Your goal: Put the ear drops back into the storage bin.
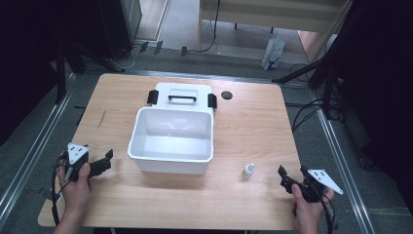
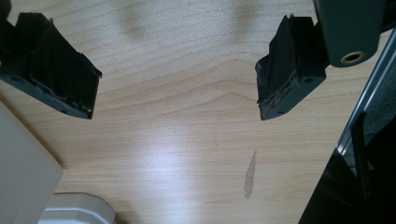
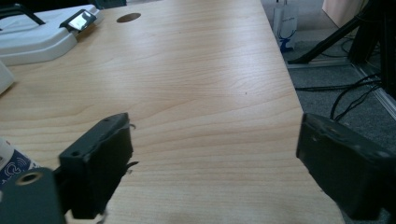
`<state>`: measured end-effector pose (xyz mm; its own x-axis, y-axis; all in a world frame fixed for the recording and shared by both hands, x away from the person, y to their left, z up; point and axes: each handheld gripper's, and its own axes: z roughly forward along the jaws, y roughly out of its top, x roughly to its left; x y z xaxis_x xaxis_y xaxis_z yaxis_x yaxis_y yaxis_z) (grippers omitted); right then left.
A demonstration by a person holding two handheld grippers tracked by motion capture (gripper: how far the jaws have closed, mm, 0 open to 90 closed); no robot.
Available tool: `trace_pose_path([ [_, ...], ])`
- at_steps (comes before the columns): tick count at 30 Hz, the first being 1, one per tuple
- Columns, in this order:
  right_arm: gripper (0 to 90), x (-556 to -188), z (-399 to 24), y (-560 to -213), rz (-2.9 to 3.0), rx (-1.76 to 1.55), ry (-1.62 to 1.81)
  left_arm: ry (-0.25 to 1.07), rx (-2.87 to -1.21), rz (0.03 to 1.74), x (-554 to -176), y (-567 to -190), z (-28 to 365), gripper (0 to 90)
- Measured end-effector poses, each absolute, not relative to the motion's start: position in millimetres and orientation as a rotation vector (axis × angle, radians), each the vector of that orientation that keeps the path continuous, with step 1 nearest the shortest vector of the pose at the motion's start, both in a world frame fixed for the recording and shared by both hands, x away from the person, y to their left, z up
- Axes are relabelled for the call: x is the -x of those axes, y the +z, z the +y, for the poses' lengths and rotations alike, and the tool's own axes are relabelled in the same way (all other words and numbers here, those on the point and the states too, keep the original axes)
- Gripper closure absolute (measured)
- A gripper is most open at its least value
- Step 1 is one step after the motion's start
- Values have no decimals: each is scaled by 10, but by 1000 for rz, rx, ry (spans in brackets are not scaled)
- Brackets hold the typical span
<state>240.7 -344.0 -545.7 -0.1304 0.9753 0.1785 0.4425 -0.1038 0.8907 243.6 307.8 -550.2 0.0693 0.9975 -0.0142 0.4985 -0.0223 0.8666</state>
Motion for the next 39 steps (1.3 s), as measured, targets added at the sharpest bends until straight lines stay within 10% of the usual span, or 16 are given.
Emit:
trace_pose_path([
  [39, 341, -2693, -2648, -4761, 2462, -1083, 624, 831, -1638, 1523, -2471, -5506, 3077, 143],
])
